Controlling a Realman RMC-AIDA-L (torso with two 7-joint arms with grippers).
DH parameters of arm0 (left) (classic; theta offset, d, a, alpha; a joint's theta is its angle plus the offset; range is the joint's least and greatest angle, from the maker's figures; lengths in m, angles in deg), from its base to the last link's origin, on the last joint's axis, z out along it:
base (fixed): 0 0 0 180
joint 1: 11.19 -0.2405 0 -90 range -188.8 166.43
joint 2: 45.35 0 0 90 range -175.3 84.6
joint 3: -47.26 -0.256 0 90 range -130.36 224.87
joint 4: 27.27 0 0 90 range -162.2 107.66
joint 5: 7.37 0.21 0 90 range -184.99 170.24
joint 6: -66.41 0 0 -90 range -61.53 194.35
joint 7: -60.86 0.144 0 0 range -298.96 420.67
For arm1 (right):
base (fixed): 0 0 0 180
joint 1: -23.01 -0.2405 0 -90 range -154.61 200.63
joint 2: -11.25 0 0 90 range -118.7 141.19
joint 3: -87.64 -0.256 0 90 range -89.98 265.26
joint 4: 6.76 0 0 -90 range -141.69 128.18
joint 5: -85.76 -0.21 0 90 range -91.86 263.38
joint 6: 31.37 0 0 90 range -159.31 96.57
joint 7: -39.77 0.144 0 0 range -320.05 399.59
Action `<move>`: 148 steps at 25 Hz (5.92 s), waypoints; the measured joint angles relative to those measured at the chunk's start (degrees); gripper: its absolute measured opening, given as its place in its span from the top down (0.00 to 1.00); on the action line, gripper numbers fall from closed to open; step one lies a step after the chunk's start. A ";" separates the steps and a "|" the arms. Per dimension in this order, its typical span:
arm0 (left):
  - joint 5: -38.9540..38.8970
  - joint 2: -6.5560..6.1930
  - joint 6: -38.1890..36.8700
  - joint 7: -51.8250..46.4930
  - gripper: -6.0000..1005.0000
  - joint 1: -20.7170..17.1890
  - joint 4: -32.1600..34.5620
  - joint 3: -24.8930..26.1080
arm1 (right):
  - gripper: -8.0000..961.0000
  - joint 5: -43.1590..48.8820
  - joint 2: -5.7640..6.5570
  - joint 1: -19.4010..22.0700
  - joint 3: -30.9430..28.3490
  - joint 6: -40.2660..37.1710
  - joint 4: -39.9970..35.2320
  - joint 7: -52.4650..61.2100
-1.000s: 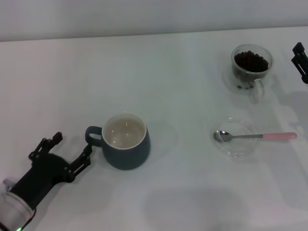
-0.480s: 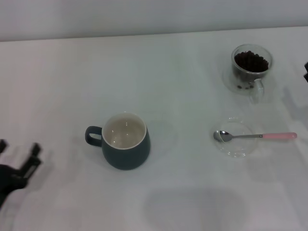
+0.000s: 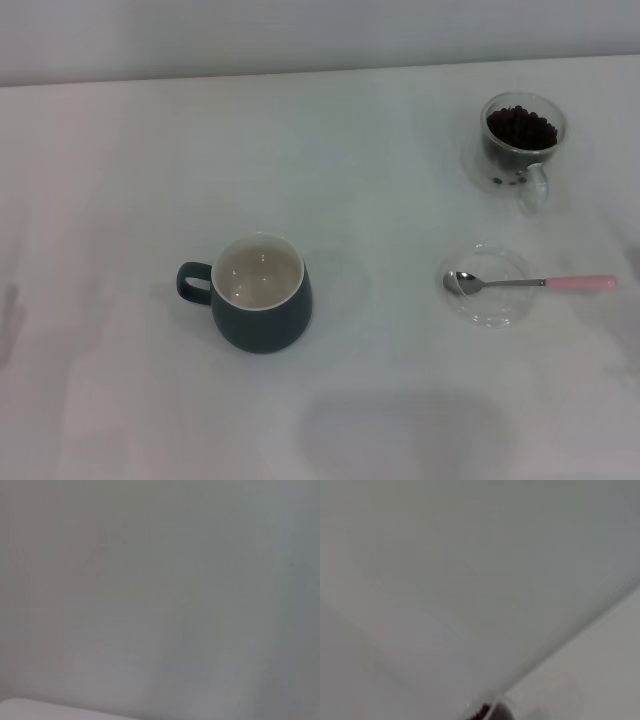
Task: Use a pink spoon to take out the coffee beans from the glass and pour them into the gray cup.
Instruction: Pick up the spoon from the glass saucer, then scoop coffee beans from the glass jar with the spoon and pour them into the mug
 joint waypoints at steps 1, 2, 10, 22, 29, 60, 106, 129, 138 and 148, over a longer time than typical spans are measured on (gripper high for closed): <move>-0.59 -0.03 -0.10 -0.01 0.12 0.51 0.17 0.00 | 0.09 0.00 0.00 0.60 1.04 -0.08 -0.42 1.88; -0.95 -0.03 -0.27 -0.01 0.12 1.09 0.32 0.00 | 0.09 0.01 0.00 0.93 1.63 -0.07 -0.55 2.89; -1.02 0.13 -0.75 -0.04 0.12 4.50 0.28 -0.46 | 0.09 7.75 0.55 -0.30 3.78 -0.09 -0.95 8.18; -1.22 0.08 -2.08 -0.06 0.12 6.01 -0.12 -0.39 | 0.10 13.96 -0.13 -4.47 3.88 -2.71 -1.01 8.59; -1.43 0.12 -2.09 -0.19 0.12 6.61 -0.15 -0.11 | 0.20 13.47 -0.26 -3.09 3.07 -3.61 0.80 9.44; -1.49 0.02 -2.05 -0.15 0.12 8.23 0.10 -0.09 | 0.64 13.36 -0.69 -4.59 2.34 -2.86 2.14 9.37; -1.58 0.11 -3.84 -0.32 0.12 8.18 -0.10 -0.40 | 0.84 13.86 1.27 -19.55 0.93 -0.70 -29.71 12.64; -1.57 0.20 -5.80 -0.41 0.13 9.28 -0.24 -0.09 | 0.84 20.04 -1.20 -19.44 13.39 -20.75 -37.58 12.45; -1.60 0.07 -5.86 -0.26 0.12 9.93 -0.20 -0.03 | 0.84 19.70 -1.09 -19.25 13.23 -23.02 -35.75 18.66; -3.07 -0.05 -5.88 -0.08 0.12 10.61 0.17 0.00 | 0.84 19.59 -1.15 -18.85 13.08 -22.77 -35.63 30.39</move>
